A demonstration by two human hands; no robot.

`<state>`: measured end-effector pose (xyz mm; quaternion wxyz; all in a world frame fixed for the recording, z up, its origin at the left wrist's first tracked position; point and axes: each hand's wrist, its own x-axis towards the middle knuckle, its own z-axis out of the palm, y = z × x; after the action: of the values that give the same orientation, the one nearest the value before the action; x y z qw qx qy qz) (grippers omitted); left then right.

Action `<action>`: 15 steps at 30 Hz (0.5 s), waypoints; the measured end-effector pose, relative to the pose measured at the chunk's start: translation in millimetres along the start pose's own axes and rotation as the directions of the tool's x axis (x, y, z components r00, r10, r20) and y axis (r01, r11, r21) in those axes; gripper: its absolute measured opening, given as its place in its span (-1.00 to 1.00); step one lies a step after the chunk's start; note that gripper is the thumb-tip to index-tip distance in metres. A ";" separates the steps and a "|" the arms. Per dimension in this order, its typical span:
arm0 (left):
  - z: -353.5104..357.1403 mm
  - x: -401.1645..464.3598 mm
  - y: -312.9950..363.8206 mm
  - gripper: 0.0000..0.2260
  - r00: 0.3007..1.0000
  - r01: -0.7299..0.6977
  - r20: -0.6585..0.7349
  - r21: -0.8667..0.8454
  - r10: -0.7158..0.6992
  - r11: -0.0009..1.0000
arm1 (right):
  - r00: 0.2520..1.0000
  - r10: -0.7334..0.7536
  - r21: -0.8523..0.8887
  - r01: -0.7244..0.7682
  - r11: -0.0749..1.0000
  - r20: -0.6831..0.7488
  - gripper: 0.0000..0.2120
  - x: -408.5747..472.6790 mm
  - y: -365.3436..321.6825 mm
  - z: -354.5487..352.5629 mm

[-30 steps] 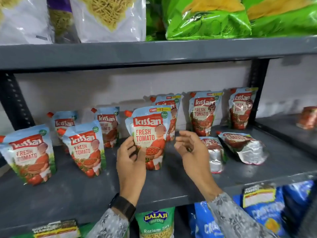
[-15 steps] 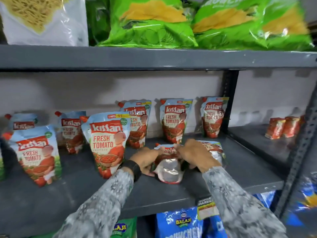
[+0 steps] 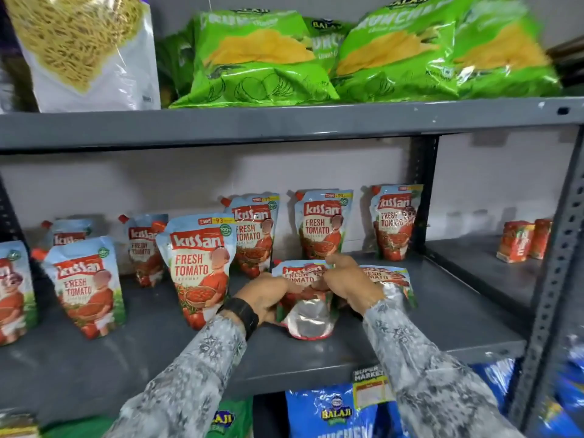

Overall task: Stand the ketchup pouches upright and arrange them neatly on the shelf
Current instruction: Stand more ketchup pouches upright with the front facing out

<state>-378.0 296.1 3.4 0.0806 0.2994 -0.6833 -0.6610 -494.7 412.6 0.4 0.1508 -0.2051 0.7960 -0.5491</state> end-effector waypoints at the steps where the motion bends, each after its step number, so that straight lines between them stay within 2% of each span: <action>1: 1.2 -3.6 1.6 -0.81 0.998 -0.053 -0.016 -0.007 0.053 0.999 | 0.998 -0.054 0.084 0.055 0.995 -0.016 -0.60 -3.8 0.9 -1.1; 4: 2.5 -5.7 5.8 -0.78 0.957 -0.282 -0.070 -0.021 0.280 0.959 | 0.966 -0.230 0.185 0.248 0.951 -0.116 -0.38 -10.7 -0.2 -4.5; 7: 2.2 -3.1 7.2 -0.66 0.867 -0.492 -0.125 -0.064 0.482 0.868 | 0.917 -0.321 0.252 0.376 0.891 -0.235 -0.21 -11.7 -6.0 -7.1; 11: 1.4 1.6 -3.4 -0.51 0.753 -0.645 -0.187 -0.019 0.631 0.764 | 0.904 -0.300 0.333 0.396 0.856 -0.304 -0.35 -12.4 -8.7 0.9; 13: 1.3 6.0 -16.3 -0.45 0.735 -0.649 -0.220 0.044 0.641 0.759 | 0.913 -0.278 0.306 0.367 0.879 -0.297 -0.45 -13.8 0.1 9.9; 15: -0.7 11.8 -31.6 -0.44 0.749 -0.623 -0.233 0.073 0.621 0.779 | 0.921 -0.260 0.288 0.343 0.894 -0.289 -0.53 -13.9 13.3 19.1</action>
<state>-377.6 291.1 -29.9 0.3803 0.1336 -0.7256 -0.5577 -475.8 408.1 -18.5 -0.0029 -0.2295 0.6621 -0.7134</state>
